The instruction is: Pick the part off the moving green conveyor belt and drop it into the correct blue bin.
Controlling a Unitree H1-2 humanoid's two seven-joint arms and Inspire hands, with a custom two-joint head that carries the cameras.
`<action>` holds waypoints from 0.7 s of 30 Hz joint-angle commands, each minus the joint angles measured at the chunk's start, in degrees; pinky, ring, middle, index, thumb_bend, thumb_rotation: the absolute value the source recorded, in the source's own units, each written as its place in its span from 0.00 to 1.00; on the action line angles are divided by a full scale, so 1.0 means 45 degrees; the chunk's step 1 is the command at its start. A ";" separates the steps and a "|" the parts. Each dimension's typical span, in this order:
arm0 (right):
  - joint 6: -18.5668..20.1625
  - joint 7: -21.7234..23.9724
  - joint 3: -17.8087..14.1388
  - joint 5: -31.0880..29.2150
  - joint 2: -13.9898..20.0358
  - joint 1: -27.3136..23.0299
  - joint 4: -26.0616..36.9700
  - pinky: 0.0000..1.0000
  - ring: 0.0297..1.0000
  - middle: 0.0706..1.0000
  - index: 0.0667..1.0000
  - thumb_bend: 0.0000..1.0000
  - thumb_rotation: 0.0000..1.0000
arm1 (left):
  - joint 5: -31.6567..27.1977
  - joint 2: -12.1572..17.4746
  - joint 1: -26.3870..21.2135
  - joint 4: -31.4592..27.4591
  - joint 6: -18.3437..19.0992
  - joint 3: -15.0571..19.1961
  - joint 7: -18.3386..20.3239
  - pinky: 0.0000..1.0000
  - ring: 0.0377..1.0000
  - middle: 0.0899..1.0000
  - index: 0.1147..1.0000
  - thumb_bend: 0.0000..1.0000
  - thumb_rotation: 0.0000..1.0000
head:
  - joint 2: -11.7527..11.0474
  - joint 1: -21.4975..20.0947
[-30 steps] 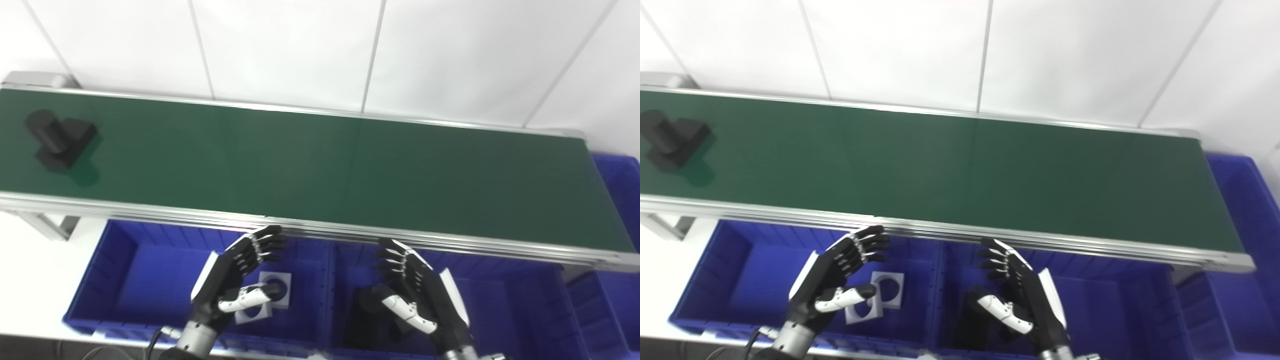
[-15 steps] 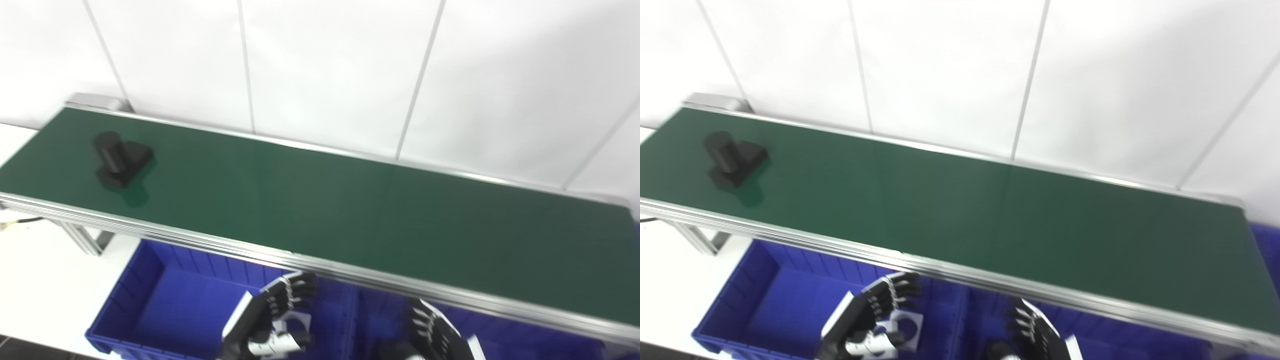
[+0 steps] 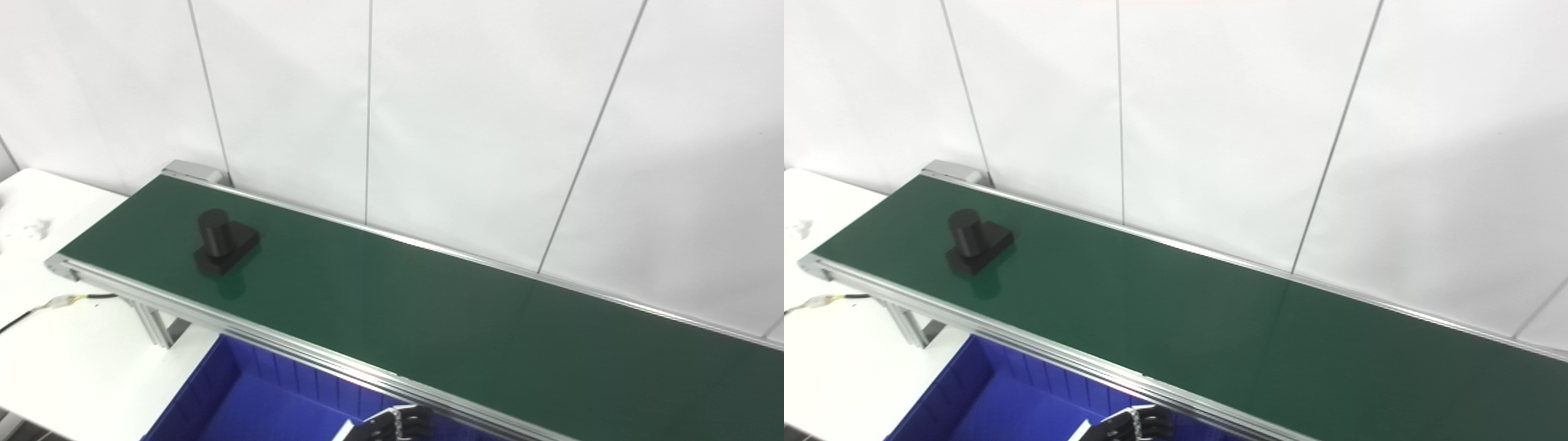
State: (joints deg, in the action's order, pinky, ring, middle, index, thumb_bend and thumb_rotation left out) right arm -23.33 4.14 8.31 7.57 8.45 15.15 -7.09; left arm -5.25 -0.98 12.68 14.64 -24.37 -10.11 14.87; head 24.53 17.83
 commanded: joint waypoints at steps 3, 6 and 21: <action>-0.0756 0.0000 -0.0086 -0.0134 0.0158 -0.0175 0.0129 0.61 0.68 0.74 0.82 0.50 0.57 | 0.0084 -0.0130 -0.0314 -0.0005 -0.0553 -0.0045 0.0056 0.70 0.75 0.73 0.73 0.98 0.31 | -0.0221 0.0433; -0.0773 0.0017 -0.0077 -0.0155 0.0239 -0.0211 0.0064 0.61 0.69 0.75 0.83 0.47 0.54 | 0.0125 -0.0168 -0.0390 0.0128 -0.0559 -0.0033 0.0053 0.70 0.75 0.72 0.72 0.98 0.31 | -0.0331 0.0614; -0.0727 0.0277 -0.0166 -0.0520 0.0288 -0.0356 -0.0169 0.64 0.71 0.76 0.85 0.43 0.49 | -0.0043 -0.0407 -0.0621 0.0599 -0.0563 0.0132 0.0197 0.69 0.72 0.71 0.70 0.99 0.28 | -0.0646 0.0867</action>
State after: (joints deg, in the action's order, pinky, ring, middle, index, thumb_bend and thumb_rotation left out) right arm -23.39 5.35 7.97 6.15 9.54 14.22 -8.94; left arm -4.90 -2.42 11.05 18.15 -24.56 -9.40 14.93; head 21.53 21.71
